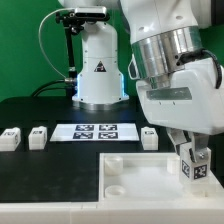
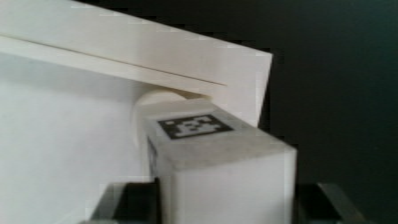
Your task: Assemble one leg
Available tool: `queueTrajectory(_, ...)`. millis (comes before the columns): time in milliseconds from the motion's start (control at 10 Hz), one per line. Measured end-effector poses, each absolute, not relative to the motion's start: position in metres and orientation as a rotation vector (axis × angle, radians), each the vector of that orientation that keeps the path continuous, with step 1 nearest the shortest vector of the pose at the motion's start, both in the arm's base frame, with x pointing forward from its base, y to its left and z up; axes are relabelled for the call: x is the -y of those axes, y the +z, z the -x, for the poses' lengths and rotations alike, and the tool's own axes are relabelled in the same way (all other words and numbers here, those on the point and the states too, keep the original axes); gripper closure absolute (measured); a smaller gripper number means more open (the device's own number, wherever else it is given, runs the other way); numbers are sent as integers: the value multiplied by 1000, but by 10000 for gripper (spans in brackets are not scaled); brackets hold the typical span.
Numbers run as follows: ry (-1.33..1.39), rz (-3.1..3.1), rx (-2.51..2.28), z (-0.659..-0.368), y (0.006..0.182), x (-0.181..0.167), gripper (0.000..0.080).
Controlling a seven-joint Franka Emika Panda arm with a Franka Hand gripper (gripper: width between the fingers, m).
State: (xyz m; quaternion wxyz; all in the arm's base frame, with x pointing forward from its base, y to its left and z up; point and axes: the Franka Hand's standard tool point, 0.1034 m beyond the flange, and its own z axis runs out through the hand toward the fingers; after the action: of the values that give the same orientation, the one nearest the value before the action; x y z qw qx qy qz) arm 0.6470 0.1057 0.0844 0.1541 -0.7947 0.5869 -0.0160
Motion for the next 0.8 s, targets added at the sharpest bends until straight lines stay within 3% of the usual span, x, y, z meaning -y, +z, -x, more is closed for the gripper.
queueTrajectory(200, -89, 2513, -1387, -643, 83, -114, 183)
queueTrajectory(700, -201, 2847, -610, -642, 81, -113, 150)
queueTrajectory(800, -257, 2954, -215, -651, 89, -107, 150)
